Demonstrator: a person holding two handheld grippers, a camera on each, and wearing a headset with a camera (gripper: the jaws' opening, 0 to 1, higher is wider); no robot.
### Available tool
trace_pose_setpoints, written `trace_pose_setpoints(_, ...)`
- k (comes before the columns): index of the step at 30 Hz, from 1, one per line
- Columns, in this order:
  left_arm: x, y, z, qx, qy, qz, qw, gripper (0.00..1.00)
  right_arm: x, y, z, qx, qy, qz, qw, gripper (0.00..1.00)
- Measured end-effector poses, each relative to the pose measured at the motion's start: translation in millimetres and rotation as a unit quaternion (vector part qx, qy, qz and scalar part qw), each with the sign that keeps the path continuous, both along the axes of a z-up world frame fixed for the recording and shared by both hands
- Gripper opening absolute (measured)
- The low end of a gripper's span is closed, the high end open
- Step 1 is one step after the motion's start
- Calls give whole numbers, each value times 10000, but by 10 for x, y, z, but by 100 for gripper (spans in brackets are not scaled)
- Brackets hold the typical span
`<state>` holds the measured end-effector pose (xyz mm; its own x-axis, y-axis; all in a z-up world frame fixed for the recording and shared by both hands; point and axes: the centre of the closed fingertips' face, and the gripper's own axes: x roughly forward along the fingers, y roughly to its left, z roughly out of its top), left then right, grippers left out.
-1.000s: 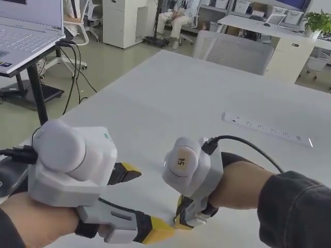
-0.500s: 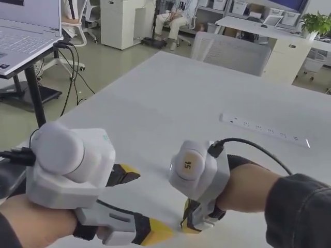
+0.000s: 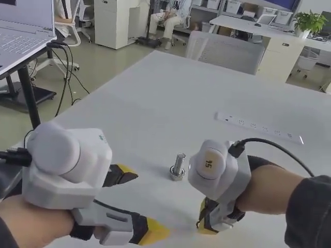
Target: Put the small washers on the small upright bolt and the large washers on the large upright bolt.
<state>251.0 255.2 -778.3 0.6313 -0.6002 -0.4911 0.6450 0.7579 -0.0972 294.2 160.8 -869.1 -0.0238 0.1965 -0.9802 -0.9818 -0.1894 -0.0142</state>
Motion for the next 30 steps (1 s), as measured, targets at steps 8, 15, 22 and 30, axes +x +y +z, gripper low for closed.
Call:
trace_pose_setpoints(8, 10, -9, -13, 10, 10, -18, 10000, 70, 58, -237, 27, 1, -11, -255, 9997, 14)
trace_pose_setpoints(15, 20, -14, -31, 32, 30, -31, 10000, 69, 126, -453, 61, -38, -28, -450, 9990, 14)
trace_pose_setpoints(22, 33, -33, -33, 42, 34, -50, 10000, 69, 221, -657, 118, -73, -78, -654, 9978, 14)
trace_pose_setpoints(30, 38, -56, -29, 54, 46, -81, 9999, 69, 360, -867, 233, -134, -164, -868, 9960, 14)
